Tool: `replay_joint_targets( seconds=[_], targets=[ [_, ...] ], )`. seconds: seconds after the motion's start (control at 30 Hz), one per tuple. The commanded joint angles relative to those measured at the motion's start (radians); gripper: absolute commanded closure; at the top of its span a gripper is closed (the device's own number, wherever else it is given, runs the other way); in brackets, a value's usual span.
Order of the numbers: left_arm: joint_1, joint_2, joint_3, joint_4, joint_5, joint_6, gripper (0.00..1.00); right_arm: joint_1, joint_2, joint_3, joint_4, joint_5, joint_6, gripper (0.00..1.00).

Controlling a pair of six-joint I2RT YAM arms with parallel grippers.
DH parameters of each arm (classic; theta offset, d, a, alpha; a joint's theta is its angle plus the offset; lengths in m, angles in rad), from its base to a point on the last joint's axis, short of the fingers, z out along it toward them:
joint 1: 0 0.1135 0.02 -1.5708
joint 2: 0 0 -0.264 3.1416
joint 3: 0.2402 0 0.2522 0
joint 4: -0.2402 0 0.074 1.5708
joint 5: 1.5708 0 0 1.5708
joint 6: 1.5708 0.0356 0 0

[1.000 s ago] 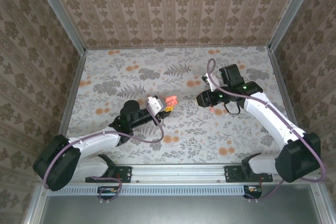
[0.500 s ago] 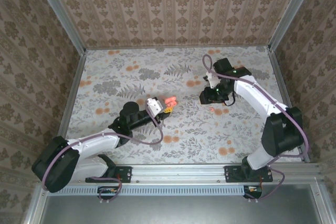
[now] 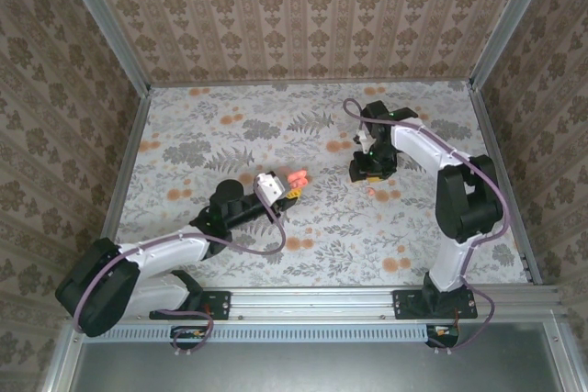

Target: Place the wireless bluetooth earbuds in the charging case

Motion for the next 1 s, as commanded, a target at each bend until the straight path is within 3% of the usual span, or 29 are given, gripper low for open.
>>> replay_joint_targets(
  seconds=[0.0, 0.43, 0.97],
  targets=[
    [-0.003, 0.024, -0.009, 0.034, 0.01, -0.008, 0.86, -0.005, 0.054, 0.049, -0.044, 0.038, 0.016, 0.56],
    [-0.003, 0.097, 0.012, 0.089, 0.041, -0.047, 0.86, -0.016, 0.205, 0.16, -0.077, 0.081, -0.011, 0.55],
    [-0.002, 0.102, 0.004, 0.112, 0.042, -0.065, 0.86, -0.017, 0.248, 0.119, -0.049, 0.06, -0.013, 0.58]
  ],
)
